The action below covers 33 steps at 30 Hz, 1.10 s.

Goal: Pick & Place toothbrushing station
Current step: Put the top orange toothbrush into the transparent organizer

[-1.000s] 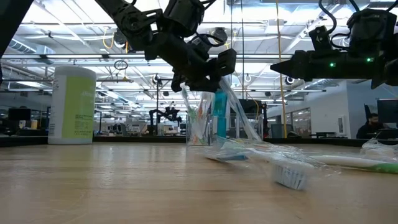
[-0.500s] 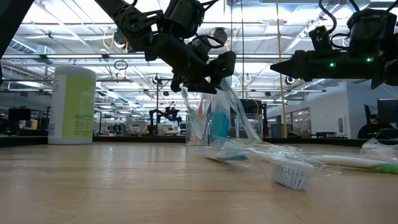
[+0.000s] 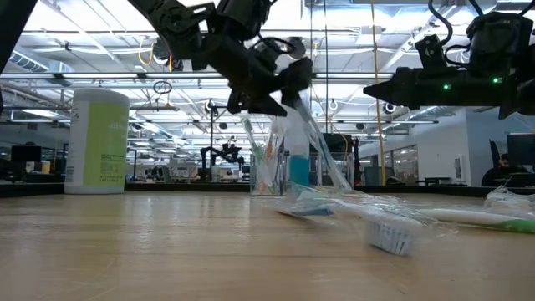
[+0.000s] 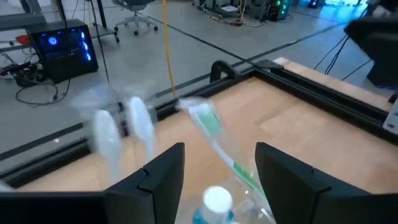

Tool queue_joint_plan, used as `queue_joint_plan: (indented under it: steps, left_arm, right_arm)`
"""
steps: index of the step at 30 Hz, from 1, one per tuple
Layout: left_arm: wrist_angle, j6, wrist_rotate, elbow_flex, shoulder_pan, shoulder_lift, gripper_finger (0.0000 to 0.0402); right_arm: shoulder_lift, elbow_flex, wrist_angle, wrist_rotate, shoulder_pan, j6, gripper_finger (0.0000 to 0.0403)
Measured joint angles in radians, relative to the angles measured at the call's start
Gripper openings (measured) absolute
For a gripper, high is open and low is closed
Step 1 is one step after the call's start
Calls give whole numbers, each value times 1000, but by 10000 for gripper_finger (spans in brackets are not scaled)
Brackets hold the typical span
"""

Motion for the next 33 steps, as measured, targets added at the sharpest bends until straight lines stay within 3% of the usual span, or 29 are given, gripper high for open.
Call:
queue_joint_plan:
  steps: [5,11,19,23,27,30,33]
  left_arm:
    - [-110,26,1,0,0,-100,192]
    - [-373,44,1,0,-16,-271,182]
    - [-734,44,70,0,-95,-528,170]
    - [-865,42,71,0,-127,-635,160]
    - [-974,20,70,0,-141,-715,150]
    - [-1048,15,70,0,-142,-765,144]
    - [-1116,-1,70,0,-142,-798,139]
  right_arm:
    - [0,0,21,-2,0,23,105]
    - [0,1,45,-27,0,95,105]
    - [-1,167,-22,-368,63,172,105]
    - [0,341,-349,-361,185,88,105]
    - [1,549,-861,-176,300,15,105]
    - [17,659,-1144,-31,359,115,105]
    - [28,678,-1235,15,400,274,105]
